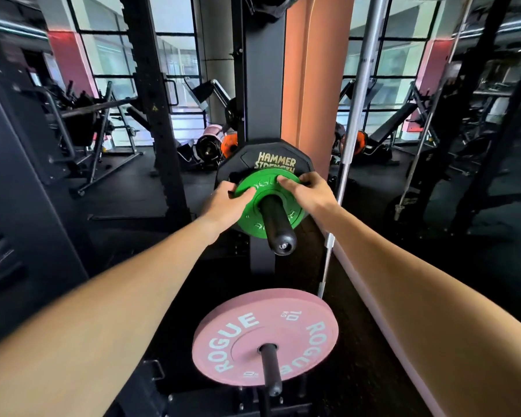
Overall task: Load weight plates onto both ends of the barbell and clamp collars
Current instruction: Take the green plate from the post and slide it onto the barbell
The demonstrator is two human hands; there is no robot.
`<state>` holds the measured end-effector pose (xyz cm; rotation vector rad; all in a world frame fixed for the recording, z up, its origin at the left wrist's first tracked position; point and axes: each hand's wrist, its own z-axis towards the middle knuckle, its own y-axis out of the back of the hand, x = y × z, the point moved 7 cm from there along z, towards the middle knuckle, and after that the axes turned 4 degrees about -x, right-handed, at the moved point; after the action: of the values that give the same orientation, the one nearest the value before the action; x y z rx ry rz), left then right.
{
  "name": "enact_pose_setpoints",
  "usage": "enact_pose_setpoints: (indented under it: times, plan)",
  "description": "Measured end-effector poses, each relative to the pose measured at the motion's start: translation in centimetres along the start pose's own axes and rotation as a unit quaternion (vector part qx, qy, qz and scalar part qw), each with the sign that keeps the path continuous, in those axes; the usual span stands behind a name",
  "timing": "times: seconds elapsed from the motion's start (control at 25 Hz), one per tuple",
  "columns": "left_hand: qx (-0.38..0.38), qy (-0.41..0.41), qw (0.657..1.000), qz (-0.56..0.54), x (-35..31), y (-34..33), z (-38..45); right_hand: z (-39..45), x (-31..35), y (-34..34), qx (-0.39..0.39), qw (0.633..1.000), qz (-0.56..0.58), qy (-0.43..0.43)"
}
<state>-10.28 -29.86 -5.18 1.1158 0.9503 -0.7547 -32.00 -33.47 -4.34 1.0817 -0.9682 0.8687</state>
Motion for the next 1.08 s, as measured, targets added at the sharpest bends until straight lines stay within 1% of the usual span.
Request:
enact_pose_setpoints:
  times: [0.12,0.2,0.36,0.48,0.6,0.8,0.96,1.08]
  plan:
    - [0.049,0.009,0.998,-0.049,0.1,-0.6,-3.3,-4.0,-0.5,0.1,0.045,0.997,0.065,0.0]
    - [0.062,0.012,0.993,-0.095,0.2,-0.8,-6.5,-7.6,-0.8,1.0,0.026,0.995,0.095,0.012]
    - [0.072,-0.033,0.989,-0.126,0.0,0.8,-14.3,-16.1,0.0,3.4,-0.03,0.991,0.123,0.041]
    - [0.051,-0.036,0.989,-0.134,0.4,5.4,-19.9,-22.6,3.0,2.7,-0.019,0.989,0.131,0.07]
    - [-0.005,-0.031,0.993,-0.11,0.7,14.8,-25.6,-29.1,8.0,-1.9,0.03,0.982,0.156,0.102]
    - [-0.129,-0.066,0.989,-0.03,1.8,32.7,-32.5,-38.8,16.8,-14.0,0.124,0.955,0.238,0.129]
    - [-0.245,-0.071,0.966,0.032,3.1,46.4,-36.2,-44.8,24.0,-25.5,0.224,0.924,0.279,0.134]
    - [-0.329,-0.047,0.942,0.051,5.8,53.9,-38.2,-48.1,27.7,-33.5,0.302,0.897,0.29,0.141]
